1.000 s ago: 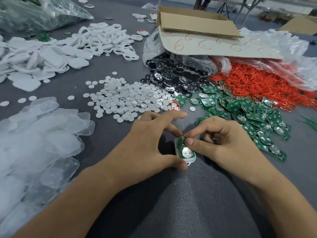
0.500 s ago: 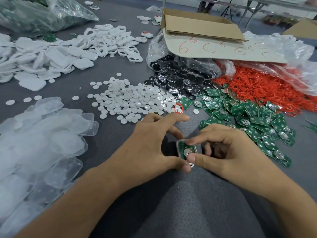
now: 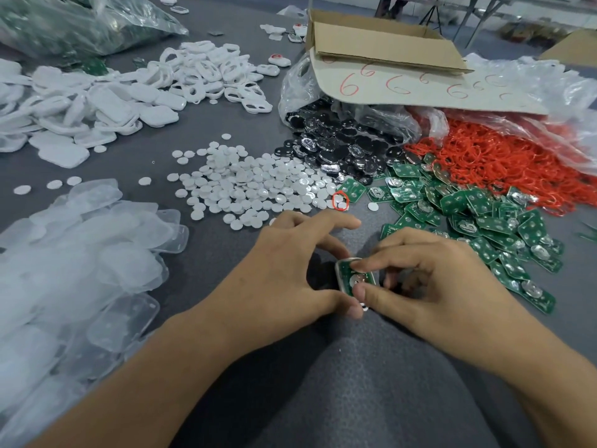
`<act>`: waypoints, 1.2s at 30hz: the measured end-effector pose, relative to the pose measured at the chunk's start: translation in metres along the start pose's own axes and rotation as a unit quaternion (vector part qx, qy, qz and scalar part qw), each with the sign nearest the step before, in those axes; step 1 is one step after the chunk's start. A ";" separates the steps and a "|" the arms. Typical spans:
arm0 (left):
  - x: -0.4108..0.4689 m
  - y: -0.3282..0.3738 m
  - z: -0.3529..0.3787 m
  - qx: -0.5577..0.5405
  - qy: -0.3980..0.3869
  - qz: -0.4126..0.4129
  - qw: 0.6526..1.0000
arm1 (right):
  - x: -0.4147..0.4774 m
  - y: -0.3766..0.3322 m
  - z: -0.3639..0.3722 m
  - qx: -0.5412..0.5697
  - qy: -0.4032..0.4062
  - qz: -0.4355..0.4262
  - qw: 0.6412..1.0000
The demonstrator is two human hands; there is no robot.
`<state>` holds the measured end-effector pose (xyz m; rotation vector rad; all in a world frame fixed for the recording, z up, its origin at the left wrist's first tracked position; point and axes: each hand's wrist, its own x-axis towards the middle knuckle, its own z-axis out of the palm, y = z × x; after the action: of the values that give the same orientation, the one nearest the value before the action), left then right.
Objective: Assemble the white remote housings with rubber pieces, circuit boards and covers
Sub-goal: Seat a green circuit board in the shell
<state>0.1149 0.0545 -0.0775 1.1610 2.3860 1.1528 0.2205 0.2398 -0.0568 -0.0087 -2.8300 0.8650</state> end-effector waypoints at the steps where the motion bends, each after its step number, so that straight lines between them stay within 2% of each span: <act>1: 0.000 0.000 0.001 0.002 0.002 0.000 1.000 | 0.000 -0.001 0.001 -0.004 0.002 0.000 1.000; 9: 0.000 0.000 0.000 0.023 0.000 0.032 0.999 | 0.000 -0.003 0.002 0.012 0.012 0.032 0.999; 15: -0.002 -0.001 0.000 0.030 0.009 0.052 0.998 | -0.001 -0.003 -0.002 0.102 -0.006 0.046 0.994; 19: -0.006 0.006 -0.006 0.035 -0.007 0.049 0.998 | 0.001 -0.002 -0.004 0.128 0.015 0.038 0.991; 21: -0.007 0.013 -0.015 0.030 0.018 0.055 0.998 | 0.005 -0.006 0.000 0.124 0.051 0.040 0.990; 24: -0.009 0.021 -0.040 0.021 0.125 0.055 0.990 | 0.027 -0.031 0.014 0.138 0.070 0.061 0.986; 26: -0.010 0.018 -0.072 0.028 0.188 -0.010 0.982 | 0.053 -0.054 0.024 0.102 0.036 0.033 0.994; 28: -0.012 0.001 -0.113 0.056 0.217 -0.108 0.968 | 0.090 -0.093 0.041 0.098 -0.007 -0.001 0.995; 32: -0.015 -0.056 -0.201 0.176 0.284 -0.263 0.905 | 0.182 -0.161 0.097 0.029 -0.017 -0.093 0.995; 34: -0.010 -0.093 -0.228 0.229 0.271 -0.352 0.866 | 0.238 -0.184 0.132 -0.041 -0.061 -0.064 0.995; 36: -0.002 -0.124 -0.234 0.250 0.214 -0.396 0.857 | 0.279 -0.197 0.166 -0.106 -0.106 -0.051 0.987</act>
<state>-0.0741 -0.1217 -0.0166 -0.1146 3.1160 0.5402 -0.0738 0.0008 -0.0341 0.2085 -3.0756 0.5696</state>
